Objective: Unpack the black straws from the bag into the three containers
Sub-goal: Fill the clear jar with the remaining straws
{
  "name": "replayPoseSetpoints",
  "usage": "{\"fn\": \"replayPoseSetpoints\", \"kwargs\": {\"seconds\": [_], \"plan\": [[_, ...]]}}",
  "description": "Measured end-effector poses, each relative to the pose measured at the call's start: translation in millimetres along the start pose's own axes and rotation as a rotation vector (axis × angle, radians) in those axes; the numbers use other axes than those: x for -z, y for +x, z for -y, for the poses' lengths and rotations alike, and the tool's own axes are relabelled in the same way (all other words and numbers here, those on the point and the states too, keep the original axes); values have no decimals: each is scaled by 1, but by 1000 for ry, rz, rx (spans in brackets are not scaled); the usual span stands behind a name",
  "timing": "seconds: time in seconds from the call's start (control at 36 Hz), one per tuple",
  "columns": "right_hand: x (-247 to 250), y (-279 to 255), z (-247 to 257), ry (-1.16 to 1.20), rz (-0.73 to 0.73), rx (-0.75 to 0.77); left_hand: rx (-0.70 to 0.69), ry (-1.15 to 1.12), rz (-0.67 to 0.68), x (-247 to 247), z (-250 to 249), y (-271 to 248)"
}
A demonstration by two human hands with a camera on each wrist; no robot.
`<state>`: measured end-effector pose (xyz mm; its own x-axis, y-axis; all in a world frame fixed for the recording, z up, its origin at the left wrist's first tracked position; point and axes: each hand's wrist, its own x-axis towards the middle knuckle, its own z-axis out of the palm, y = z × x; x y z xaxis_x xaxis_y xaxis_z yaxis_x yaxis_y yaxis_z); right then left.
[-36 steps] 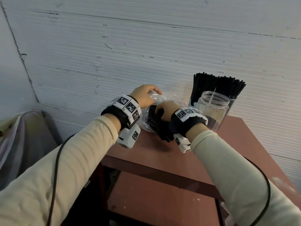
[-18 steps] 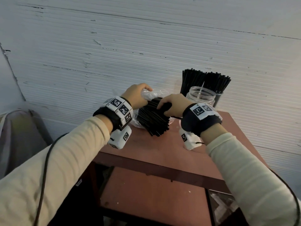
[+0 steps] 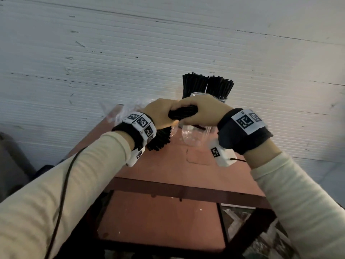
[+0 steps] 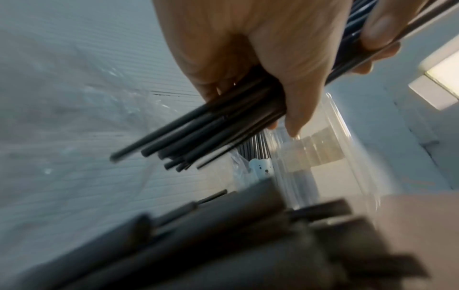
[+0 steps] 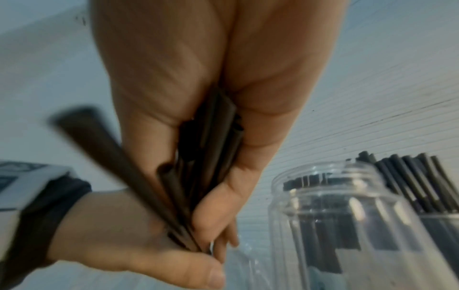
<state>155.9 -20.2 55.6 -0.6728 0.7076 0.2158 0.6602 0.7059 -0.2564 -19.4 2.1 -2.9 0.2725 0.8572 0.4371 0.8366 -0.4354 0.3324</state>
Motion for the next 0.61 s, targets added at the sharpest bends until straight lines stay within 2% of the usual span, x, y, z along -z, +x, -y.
{"fn": "replayPoseSetpoints", "kwargs": {"seconds": [0.11,0.22,0.33,0.47,0.61], "plan": [[22,-13,-4,136,-203,-8,84,-196,-92,0,-7,7],[39,-18,-1,288,-411,40,141,-489,-207,3,-19,13],[41,-8,7,250,-587,133,98,-698,-150,6,-37,15],[26,6,7,169,-612,249,132,-854,-4,-4,-49,7],[1,8,-4,140,-473,170,247,-942,102,-25,-37,-4]]}}
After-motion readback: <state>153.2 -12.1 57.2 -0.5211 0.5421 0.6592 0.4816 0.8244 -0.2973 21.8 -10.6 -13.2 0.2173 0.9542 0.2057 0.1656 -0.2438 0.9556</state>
